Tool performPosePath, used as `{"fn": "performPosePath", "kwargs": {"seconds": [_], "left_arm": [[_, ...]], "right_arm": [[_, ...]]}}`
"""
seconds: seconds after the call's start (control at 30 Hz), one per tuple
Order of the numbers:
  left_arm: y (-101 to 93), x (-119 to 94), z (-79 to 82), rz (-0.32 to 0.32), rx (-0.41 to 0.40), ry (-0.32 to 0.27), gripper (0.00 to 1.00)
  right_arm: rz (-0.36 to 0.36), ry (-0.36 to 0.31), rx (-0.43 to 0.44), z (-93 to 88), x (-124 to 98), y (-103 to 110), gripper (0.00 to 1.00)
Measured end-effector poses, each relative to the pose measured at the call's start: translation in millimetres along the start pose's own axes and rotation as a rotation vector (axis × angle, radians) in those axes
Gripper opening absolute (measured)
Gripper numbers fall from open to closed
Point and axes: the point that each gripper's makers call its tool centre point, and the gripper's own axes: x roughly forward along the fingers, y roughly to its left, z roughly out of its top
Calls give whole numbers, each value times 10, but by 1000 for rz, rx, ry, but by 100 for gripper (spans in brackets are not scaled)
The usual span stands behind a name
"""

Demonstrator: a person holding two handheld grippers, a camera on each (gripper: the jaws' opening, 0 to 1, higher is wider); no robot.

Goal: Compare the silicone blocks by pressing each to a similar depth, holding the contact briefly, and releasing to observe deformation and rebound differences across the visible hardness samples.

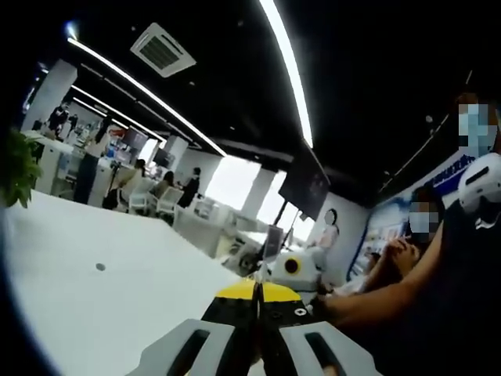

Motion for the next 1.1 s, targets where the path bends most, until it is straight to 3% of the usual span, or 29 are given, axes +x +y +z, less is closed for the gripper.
{"fn": "performPosePath", "kwargs": {"seconds": [0.1,0.3,0.53,0.77,1.1], "left_arm": [[-9,-10,9,6,-33,-15,0],[-62,-13,35,21,-24,-30,0],[-92,-38,229,28,-24,-76,0],[13,-111,348,52,-43,-114,0],[133,-116,270,68,-87,-127,0]], "right_arm": [[21,6,40,0,2,54,6],[15,7,-30,45,-37,92,9],[1,-17,-64,167,-16,61,16],[-79,15,-137,233,-145,-64,58],[-246,-39,-132,195,-506,-394,92]]}}
